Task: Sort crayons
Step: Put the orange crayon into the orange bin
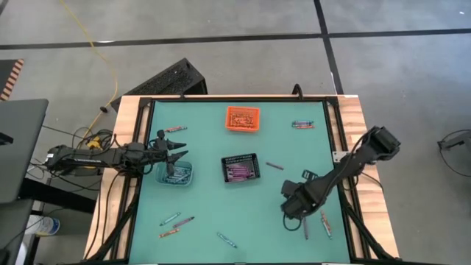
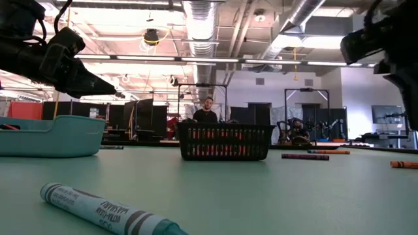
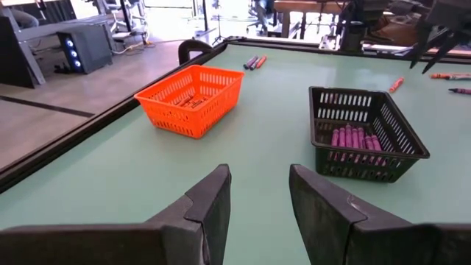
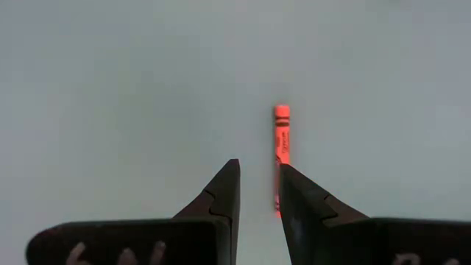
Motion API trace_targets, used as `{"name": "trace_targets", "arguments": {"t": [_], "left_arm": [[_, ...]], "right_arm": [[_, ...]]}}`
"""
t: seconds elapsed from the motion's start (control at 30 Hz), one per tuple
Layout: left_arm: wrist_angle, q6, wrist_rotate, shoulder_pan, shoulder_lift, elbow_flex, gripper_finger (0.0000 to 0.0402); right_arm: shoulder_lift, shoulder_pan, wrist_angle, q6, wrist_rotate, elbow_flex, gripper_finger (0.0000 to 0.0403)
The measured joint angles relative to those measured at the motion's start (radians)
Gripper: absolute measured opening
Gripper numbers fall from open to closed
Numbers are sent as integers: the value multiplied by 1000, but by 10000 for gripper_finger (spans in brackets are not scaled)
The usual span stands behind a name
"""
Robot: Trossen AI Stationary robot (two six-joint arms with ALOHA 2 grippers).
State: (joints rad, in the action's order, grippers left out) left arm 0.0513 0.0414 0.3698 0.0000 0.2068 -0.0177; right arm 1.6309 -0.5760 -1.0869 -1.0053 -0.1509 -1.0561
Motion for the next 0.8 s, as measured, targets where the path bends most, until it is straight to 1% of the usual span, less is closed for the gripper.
{"name": "trace_targets", "arguments": {"t": [0.2, 0.3, 0.37, 0.47, 0.57, 0.63, 0.73, 0.8], "left_arm": [[0, 0, 0, 0, 0, 0, 129], [0, 0, 0, 0, 0, 0, 129], [0, 0, 0, 0, 0, 0, 129], [0, 0, 0, 0, 0, 0, 129], [0, 0, 0, 0, 0, 0, 129], [0, 0, 0, 0, 0, 0, 129], [0, 0, 0, 0, 0, 0, 129], [0, 0, 0, 0, 0, 0, 129]], "right_arm": [[-41, 90, -1, 108, 43, 0, 87], [-52, 142, 10, 165, 87, 5, 87], [-66, 176, 49, 203, 140, 38, 87], [-105, 229, 127, 251, 207, 124, 87], [-159, 280, 178, 250, 214, 185, 87], [-198, 299, 244, 246, 213, 218, 87], [-233, 285, 329, 223, 217, 250, 87], [-238, 262, 334, 197, 221, 269, 87]]}}
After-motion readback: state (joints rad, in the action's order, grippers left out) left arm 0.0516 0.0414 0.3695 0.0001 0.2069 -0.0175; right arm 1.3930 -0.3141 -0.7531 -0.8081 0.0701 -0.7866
